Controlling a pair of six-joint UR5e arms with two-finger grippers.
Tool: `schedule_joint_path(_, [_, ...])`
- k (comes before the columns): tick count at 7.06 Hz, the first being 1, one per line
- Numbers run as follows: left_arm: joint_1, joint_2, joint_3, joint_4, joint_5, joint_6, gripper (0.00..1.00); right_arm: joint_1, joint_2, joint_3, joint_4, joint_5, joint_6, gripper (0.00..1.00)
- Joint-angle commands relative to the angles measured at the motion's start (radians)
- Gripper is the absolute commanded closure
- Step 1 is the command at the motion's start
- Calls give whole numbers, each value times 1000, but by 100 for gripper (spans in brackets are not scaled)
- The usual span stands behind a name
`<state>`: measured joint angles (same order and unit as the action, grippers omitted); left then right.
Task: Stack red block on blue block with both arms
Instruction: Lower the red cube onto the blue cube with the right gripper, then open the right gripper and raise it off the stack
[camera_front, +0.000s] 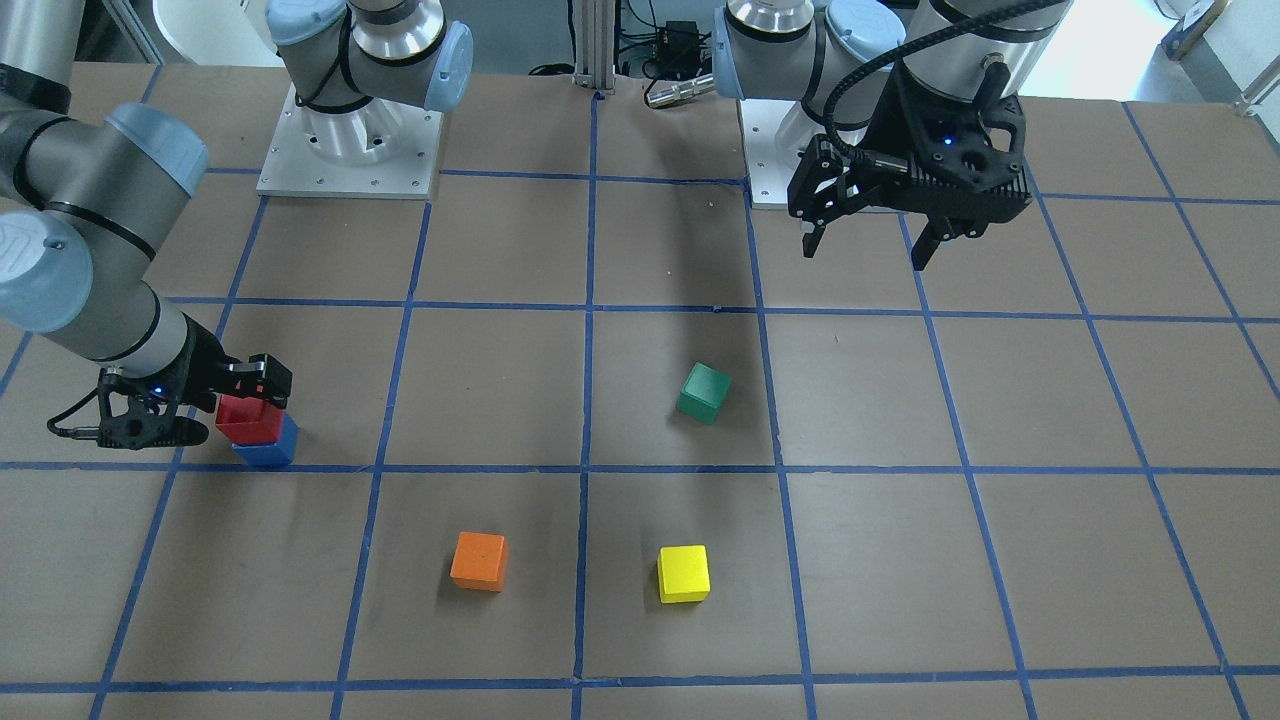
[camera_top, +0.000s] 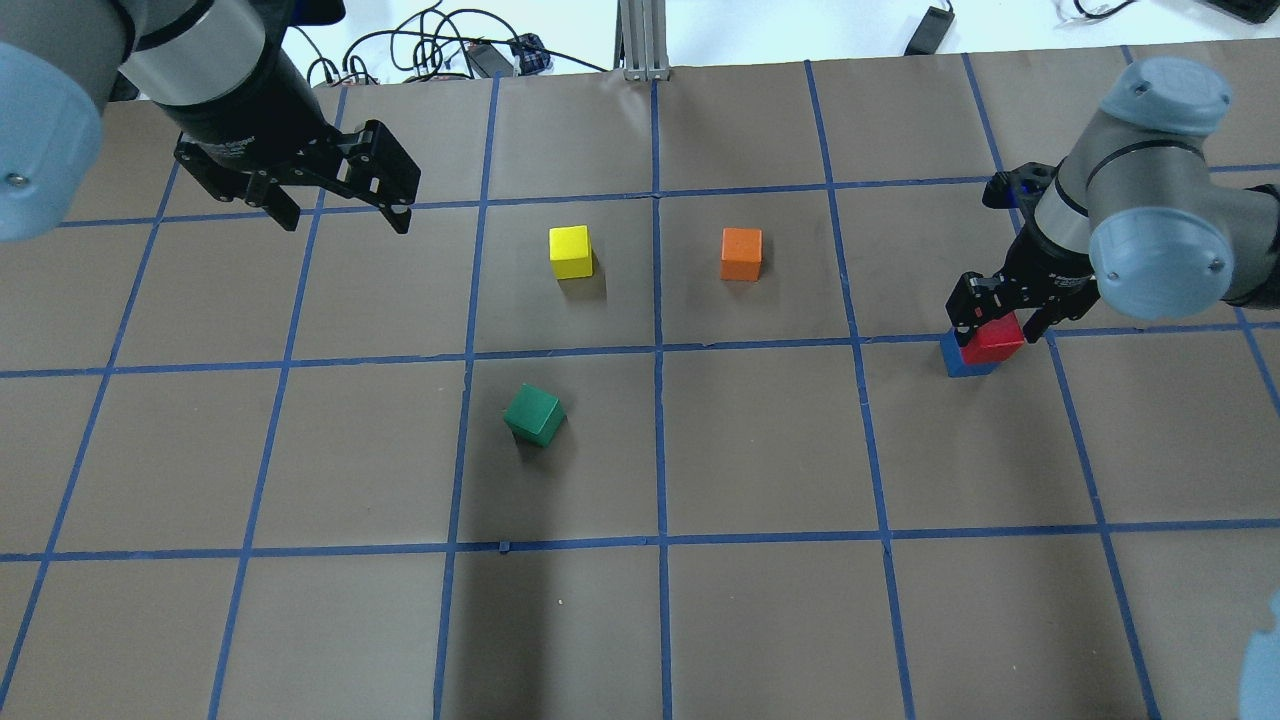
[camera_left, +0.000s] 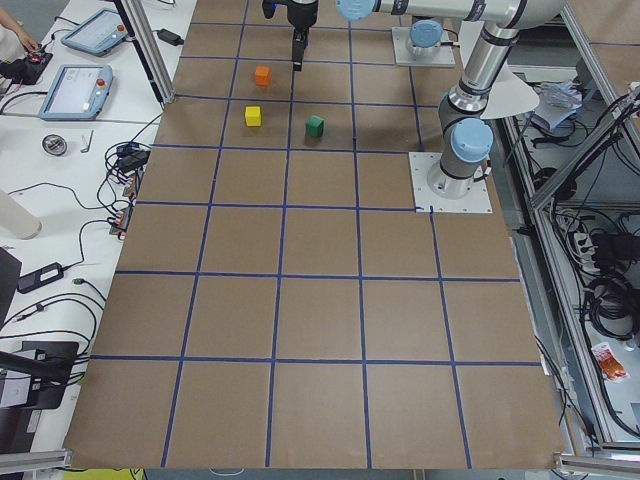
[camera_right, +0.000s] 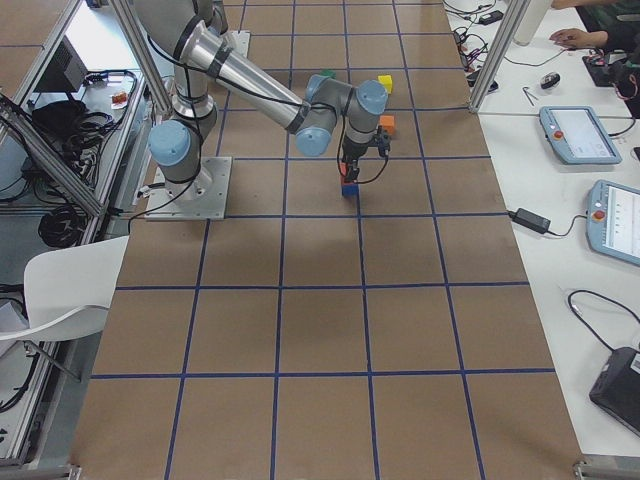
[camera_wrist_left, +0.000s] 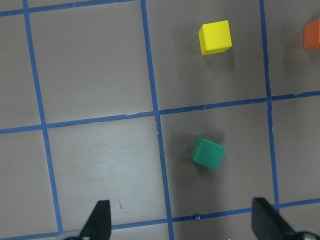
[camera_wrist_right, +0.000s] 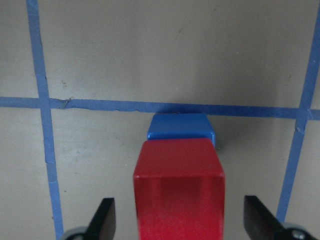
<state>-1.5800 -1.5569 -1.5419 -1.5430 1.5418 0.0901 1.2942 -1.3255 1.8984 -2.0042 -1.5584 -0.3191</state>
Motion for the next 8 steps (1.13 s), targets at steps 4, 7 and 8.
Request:
schedule_joint_path(4, [0, -2, 0, 1, -3, -1, 0, 4, -60, -138, 178, 1, 34, 0])
schedule_joint_path(7, [0, -5, 2, 1, -5, -1, 0, 42, -112, -356, 460, 5, 130, 0])
schedule_joint_path(8, [0, -3, 0, 1, -5, -1, 0, 92, -125, -376, 478, 11, 190, 0])
